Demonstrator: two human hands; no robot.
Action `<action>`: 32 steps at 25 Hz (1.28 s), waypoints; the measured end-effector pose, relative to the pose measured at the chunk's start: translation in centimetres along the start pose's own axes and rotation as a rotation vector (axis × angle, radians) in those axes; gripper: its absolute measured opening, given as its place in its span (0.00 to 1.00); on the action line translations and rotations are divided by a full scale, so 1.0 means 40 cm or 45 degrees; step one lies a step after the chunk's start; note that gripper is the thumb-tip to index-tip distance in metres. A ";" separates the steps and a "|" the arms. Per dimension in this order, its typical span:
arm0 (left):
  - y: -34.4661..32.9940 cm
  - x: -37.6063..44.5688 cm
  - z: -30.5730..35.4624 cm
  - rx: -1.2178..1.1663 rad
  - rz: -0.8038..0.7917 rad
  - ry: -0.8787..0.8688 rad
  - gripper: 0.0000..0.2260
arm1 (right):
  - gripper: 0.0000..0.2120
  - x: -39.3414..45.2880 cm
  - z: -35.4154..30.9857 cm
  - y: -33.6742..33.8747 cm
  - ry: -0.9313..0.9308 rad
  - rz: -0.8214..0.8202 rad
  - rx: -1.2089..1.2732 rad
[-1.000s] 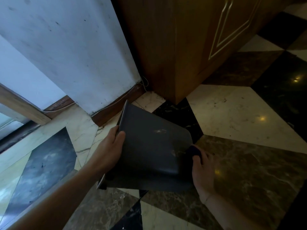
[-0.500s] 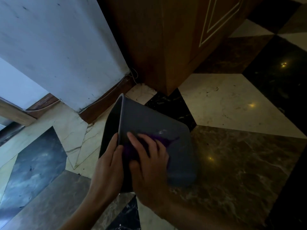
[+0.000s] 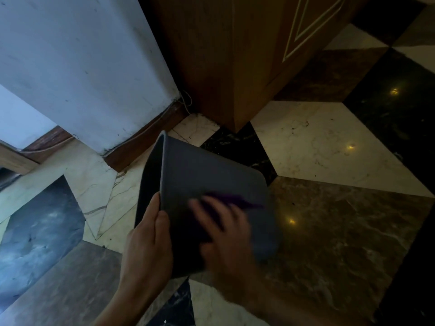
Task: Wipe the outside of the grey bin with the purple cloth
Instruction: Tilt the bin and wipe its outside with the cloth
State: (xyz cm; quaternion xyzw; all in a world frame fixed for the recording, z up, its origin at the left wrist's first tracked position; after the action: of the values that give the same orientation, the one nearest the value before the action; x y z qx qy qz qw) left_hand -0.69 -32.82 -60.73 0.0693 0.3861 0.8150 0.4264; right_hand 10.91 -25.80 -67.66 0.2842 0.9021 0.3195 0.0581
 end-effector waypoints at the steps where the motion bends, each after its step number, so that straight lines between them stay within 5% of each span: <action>1: 0.000 -0.001 -0.007 -0.036 -0.002 0.007 0.21 | 0.28 0.036 -0.069 -0.023 0.167 -0.041 0.018; 3: 0.007 -0.006 -0.024 -0.079 0.006 0.042 0.19 | 0.30 0.139 -0.084 0.007 0.188 -0.072 -0.042; 6: 0.016 -0.010 -0.063 -0.077 0.019 0.140 0.20 | 0.31 0.217 0.170 0.098 -0.342 -0.186 -0.130; 9: 0.012 -0.004 -0.068 -0.071 0.006 0.139 0.18 | 0.29 0.060 0.282 0.119 -0.727 0.012 -0.007; 11: 0.013 -0.003 -0.045 -0.016 0.010 0.055 0.18 | 0.30 -0.017 0.095 0.050 -0.432 0.149 -0.050; 14: 0.012 -0.020 -0.052 -0.036 0.062 0.022 0.22 | 0.28 0.084 -0.099 -0.049 0.105 -0.014 0.009; 17: 0.018 -0.029 -0.076 -0.083 0.085 0.078 0.17 | 0.29 0.238 0.070 0.041 -0.188 -0.123 -0.106; 20: 0.022 -0.026 -0.115 -0.152 0.006 0.178 0.15 | 0.27 0.120 0.336 0.109 -0.662 0.008 -0.156; 24: 0.028 0.089 -0.114 -0.285 -0.240 0.375 0.08 | 0.25 0.016 0.443 0.091 -0.759 0.158 0.183; 28: 0.037 0.367 -0.029 -0.576 -0.329 0.548 0.32 | 0.26 0.033 0.448 0.095 -0.730 0.131 0.158; 32: 0.029 0.486 0.098 0.329 -0.210 0.309 0.25 | 0.23 0.024 0.466 0.097 -0.754 0.214 0.433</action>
State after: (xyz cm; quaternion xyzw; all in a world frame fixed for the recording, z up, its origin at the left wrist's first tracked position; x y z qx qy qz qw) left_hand -11.88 -16.41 -61.42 -0.0072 0.5406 0.7232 0.4297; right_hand 17.30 -12.68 -79.92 0.4433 0.8599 0.0720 0.2427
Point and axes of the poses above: each hand's wrist, its own x-axis towards the middle knuckle, its own y-axis out of the back of the hand, z = x × y, the point moved 9 cm from there along x, towards the middle knuckle, and after that the axes turned 14 degrees about -z, right-handed, at the moved point
